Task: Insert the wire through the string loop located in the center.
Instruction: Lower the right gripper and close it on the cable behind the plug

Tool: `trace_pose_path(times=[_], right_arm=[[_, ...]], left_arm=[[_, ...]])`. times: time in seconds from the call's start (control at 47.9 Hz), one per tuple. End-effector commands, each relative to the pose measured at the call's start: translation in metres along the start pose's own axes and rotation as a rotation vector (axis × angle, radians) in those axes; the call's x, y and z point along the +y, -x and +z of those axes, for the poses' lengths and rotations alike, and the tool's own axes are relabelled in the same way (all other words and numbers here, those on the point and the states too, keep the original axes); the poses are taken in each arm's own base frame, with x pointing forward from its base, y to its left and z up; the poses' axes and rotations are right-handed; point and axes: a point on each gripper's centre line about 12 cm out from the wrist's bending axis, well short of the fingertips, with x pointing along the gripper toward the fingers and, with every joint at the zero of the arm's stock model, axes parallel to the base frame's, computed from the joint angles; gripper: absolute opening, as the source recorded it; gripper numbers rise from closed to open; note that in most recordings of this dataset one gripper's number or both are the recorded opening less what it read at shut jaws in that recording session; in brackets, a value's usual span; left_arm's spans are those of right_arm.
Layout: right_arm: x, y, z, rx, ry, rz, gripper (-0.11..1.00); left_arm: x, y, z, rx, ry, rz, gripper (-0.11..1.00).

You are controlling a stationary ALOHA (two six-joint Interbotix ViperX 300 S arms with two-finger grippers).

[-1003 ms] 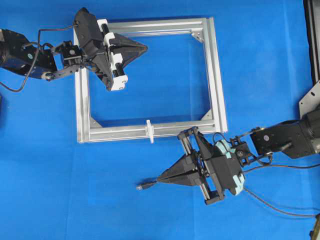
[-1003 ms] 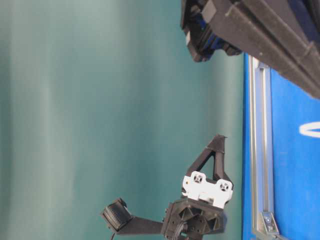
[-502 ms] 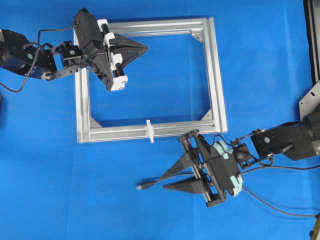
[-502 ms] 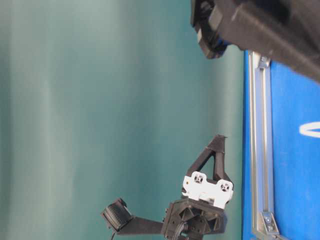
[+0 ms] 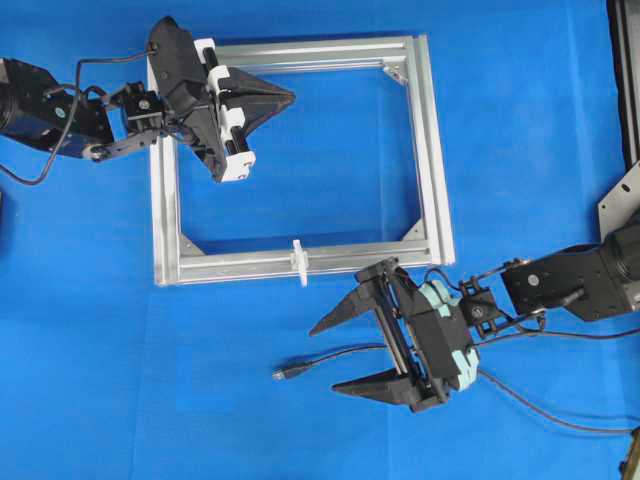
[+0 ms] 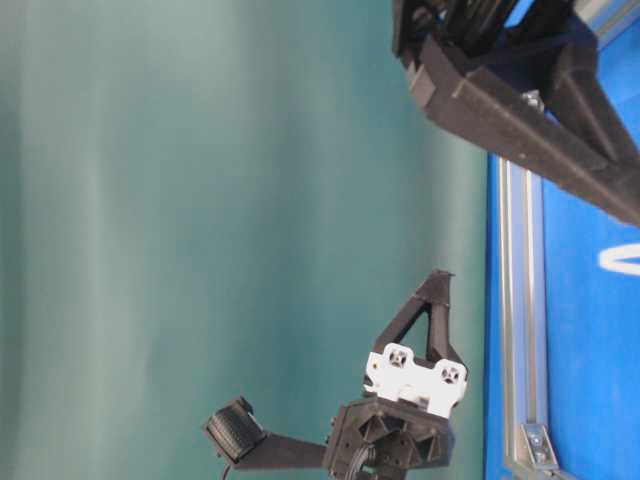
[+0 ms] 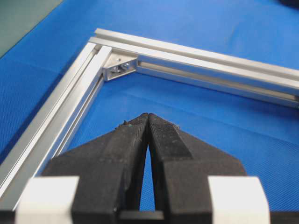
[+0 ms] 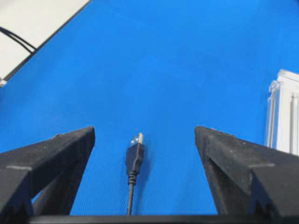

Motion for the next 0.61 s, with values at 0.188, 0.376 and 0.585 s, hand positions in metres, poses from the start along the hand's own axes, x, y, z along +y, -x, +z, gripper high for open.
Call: trace_pose_path(times=[0.188, 0.376, 0.585], right_arm=[[0.002, -0.01, -0.007, 0.026, -0.042, -0.021, 0.86], [0.0, -0.016, -0.031, 0.087, -0.086, -0.055, 0.86], [0.001, -0.022, -0.049, 0.132, -0.108, -0.072, 0.86]], left_arm=[[0.0, 0.002, 0.014, -0.041, -0.003, -0.003, 0.0], [0.0, 0.002, 0.014, -0.041, -0.002, -0.001, 0.0], [0.0, 0.002, 0.014, -0.043, -0.002, -0.001, 0.0]])
